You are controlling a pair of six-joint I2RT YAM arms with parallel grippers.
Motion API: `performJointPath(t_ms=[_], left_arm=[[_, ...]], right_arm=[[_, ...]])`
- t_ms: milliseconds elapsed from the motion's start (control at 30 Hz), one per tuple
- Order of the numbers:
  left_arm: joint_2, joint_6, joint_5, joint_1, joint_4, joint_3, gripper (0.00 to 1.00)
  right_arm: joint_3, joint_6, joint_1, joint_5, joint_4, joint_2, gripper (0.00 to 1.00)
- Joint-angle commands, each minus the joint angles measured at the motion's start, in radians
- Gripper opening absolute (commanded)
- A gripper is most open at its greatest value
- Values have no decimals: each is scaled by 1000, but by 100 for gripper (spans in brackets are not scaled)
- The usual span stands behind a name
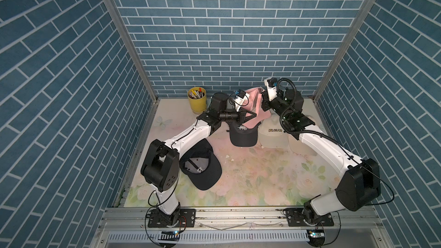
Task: Open the adjustable buckle of the baseball cap
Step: Pull the adjustable strap on the baseball cap.
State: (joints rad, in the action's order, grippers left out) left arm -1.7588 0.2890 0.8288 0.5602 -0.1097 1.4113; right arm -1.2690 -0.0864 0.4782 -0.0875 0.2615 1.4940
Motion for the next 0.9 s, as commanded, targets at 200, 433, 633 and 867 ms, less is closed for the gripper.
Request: performJointPath(t_ms=[200, 433, 633, 867], left_arm=[[158, -134, -329, -21, 39, -64, 0], [255, -77, -716, -23, -107, -143, 37], [314, -132, -898, 20, -145, -191, 51], [377, -238, -939, 144, -220, -294, 52]], right_arm=[[-78, 15, -7, 40, -42, -14, 0], [-176, 54, 2, 52, -211, 21, 0], [-396, 206, 50, 257, -471, 122, 0], [-646, 457, 123, 574, -764, 250, 0]])
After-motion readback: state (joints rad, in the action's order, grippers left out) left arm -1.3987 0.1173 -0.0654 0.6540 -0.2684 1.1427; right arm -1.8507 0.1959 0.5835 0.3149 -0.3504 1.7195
